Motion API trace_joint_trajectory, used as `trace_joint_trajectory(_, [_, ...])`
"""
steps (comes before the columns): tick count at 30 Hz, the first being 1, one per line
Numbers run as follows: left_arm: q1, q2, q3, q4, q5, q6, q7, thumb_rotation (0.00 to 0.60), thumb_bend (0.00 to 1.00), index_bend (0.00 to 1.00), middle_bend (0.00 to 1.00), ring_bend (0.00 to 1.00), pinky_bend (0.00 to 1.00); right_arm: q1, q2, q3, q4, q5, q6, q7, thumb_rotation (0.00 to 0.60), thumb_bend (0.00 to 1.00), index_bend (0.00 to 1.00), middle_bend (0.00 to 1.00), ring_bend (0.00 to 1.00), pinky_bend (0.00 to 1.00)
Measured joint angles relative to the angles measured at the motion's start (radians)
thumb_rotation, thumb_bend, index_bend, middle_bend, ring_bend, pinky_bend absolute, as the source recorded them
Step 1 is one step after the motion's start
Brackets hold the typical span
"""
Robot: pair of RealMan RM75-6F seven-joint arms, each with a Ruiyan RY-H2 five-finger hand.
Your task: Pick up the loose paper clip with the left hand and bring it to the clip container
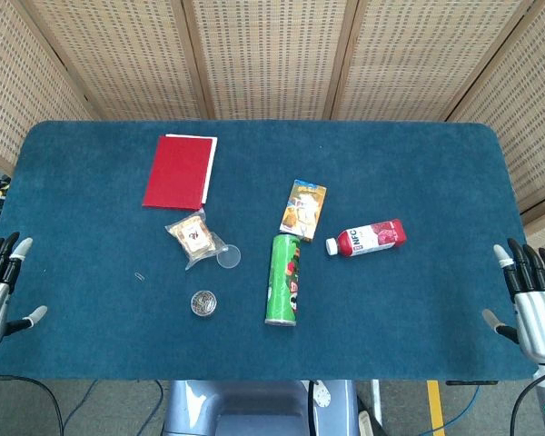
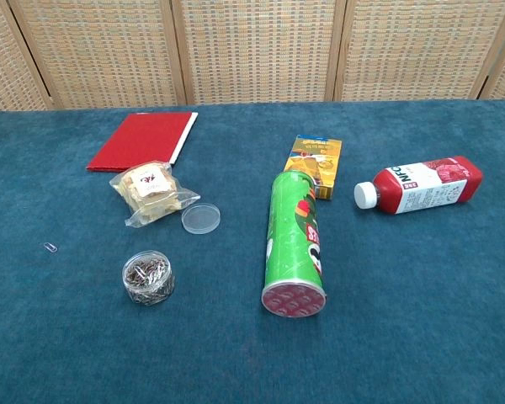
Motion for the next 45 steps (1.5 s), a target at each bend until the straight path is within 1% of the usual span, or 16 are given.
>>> trace_joint_trajectory(8, [0.0, -0.01, -0.001, 0.014, 0.005, -0.013, -0.001, 0.6, 0.01, 0.0, 0.0, 0.0, 0.0, -0.011, 0.01, 0.006, -0.007, -0.009, -0.002, 0.012, 0.6, 0.0, 0.0, 0.0, 0.0, 0.0])
trace_joint_trajectory(10, [-0.008, -0.016, -0.003, 0.022, -0.002, -0.03, -0.001, 0.6, 0.03, 0.0, 0.0, 0.0, 0.0, -0.014, 0.012, 0.009, -0.008, -0.011, 0.0, 0.016, 0.6, 0.0, 0.0, 0.0, 0.0, 0.0])
trace_joint_trajectory(12, [-0.025, -0.024, -0.01, 0.037, -0.011, -0.061, -0.005, 0.6, 0.08, 0.07, 0.0, 0.0, 0.0, -0.017, 0.014, 0.013, -0.009, -0.011, 0.002, 0.022, 0.6, 0.0, 0.0, 0.0, 0.0, 0.0])
trace_joint_trajectory(14, [-0.053, -0.035, -0.018, 0.058, -0.016, -0.105, -0.023, 0.6, 0.14, 0.21, 0.0, 0.0, 0.0, -0.017, 0.016, 0.016, -0.01, -0.007, -0.001, 0.026, 0.6, 0.0, 0.0, 0.0, 0.0, 0.0])
trace_joint_trajectory(17, [-0.128, -0.063, -0.03, 0.14, -0.017, -0.228, -0.084, 0.6, 0.21, 0.35, 0.0, 0.0, 0.0, -0.016, 0.02, 0.024, -0.012, 0.019, -0.025, 0.03, 0.6, 0.0, 0.0, 0.0, 0.0, 0.0])
trace_joint_trajectory(18, [-0.161, -0.079, -0.033, 0.189, -0.013, -0.285, -0.111, 0.6, 0.23, 0.37, 0.0, 0.0, 0.0, -0.015, 0.02, 0.029, -0.013, 0.03, -0.034, 0.03, 0.6, 0.0, 0.0, 0.0, 0.0, 0.0])
trace_joint_trajectory(20, [-0.212, -0.109, -0.035, 0.271, -0.006, -0.367, -0.149, 0.6, 0.28, 0.42, 0.0, 0.0, 0.0, -0.014, 0.021, 0.036, -0.013, 0.046, -0.045, 0.027, 0.6, 0.0, 0.0, 0.0, 0.0, 0.0])
trace_joint_trajectory(22, [-0.269, -0.152, -0.034, 0.372, 0.005, -0.44, -0.188, 0.6, 0.32, 0.45, 0.0, 0.0, 0.0, -0.014, 0.02, 0.046, -0.012, 0.061, -0.055, 0.021, 0.6, 0.0, 0.0, 0.0, 0.0, 0.0])
trace_joint_trajectory(25, [-0.342, -0.227, -0.028, 0.507, 0.024, -0.526, -0.24, 0.6, 0.37, 0.46, 0.0, 0.0, 0.0, -0.012, 0.016, 0.053, -0.011, 0.072, -0.068, 0.014, 0.6, 0.0, 0.0, 0.0, 0.0, 0.0])
trace_joint_trajectory(27, [-0.382, -0.281, -0.02, 0.583, 0.039, -0.567, -0.28, 0.6, 0.38, 0.47, 0.0, 0.0, 0.0, -0.01, 0.014, 0.058, -0.009, 0.08, -0.077, 0.011, 0.6, 0.0, 0.0, 0.0, 0.0, 0.0])
trace_joint_trajectory(30, [-0.424, -0.338, -0.003, 0.656, 0.06, -0.603, -0.331, 0.6, 0.39, 0.47, 0.0, 0.0, 0.0, -0.007, 0.009, 0.064, -0.005, 0.094, -0.092, 0.005, 0.6, 0.0, 0.0, 0.0, 0.0, 0.0])
trace_joint_trajectory(36, [-0.452, -0.391, 0.033, 0.714, 0.092, -0.619, -0.377, 0.6, 0.39, 0.47, 0.0, 0.0, 0.0, -0.009, 0.006, 0.075, 0.001, 0.109, -0.101, 0.002, 0.6, 0.0, 0.0, 0.0, 0.0, 0.0])
trace_joint_trajectory(45, [-0.454, -0.446, 0.055, 0.777, 0.101, -0.595, -0.392, 0.6, 0.39, 0.47, 0.0, 0.0, 0.0, -0.015, 0.011, 0.08, 0.002, 0.103, -0.103, 0.032, 0.6, 0.0, 0.0, 0.0, 0.0, 0.0])
